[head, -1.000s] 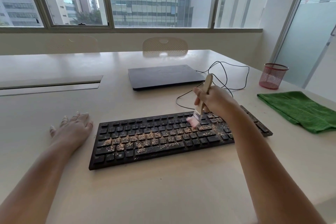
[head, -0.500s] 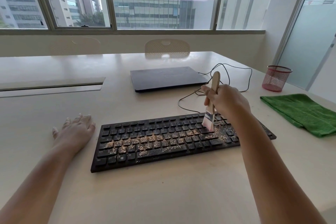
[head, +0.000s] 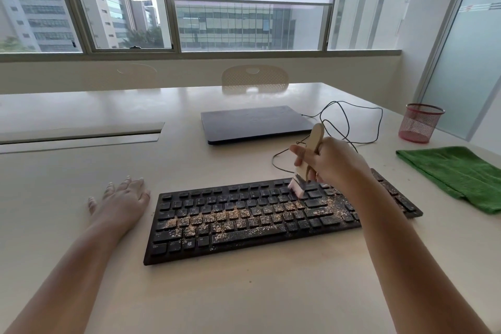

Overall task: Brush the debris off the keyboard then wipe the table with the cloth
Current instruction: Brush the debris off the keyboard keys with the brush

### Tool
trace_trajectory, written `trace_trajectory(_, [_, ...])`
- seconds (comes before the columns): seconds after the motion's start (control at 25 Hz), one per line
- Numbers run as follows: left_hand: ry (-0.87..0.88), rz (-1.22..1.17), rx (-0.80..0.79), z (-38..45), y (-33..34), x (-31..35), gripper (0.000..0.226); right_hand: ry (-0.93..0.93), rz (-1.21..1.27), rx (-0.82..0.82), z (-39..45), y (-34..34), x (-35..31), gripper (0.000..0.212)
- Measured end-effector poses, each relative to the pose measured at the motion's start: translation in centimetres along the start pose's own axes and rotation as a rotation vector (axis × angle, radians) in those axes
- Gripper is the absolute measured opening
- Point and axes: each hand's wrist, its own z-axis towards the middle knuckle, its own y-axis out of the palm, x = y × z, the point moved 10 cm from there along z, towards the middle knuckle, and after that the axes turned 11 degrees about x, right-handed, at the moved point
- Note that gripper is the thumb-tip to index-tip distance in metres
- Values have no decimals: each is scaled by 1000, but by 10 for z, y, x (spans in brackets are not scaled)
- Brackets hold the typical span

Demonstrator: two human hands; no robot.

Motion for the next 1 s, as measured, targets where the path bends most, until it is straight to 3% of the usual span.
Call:
trace_trajectory(0.12, [0, -5, -6, 0, 1, 0, 52, 38, -61, -41, -2, 2, 5, 53])
trace_trajectory(0.28, [-2, -10, -2, 0, 0, 0, 52, -5, 16, 35, -1, -7, -3, 47])
trace_trajectory(0.48, [0, -7, -8, -1, 0, 1, 51, 35, -41, -49, -5, 1, 3, 51])
trace_trajectory(0.64, [0, -7, -6, -1, 0, 1, 51, 1, 9, 101, -1, -16, -3, 45])
trace_trajectory(0.72, [0, -9, -4, -1, -1, 1, 51, -12, -12, 45, -1, -6, -3, 37])
trace_trajectory(0.84, [-1, -15, -10, -2, 1, 1, 51, 48, -66, -68, -1, 7, 12, 47])
trace_trajectory(1.0, [-2, -12, -10, -2, -1, 1, 51, 3, 80, 204, 4, -27, 4, 51])
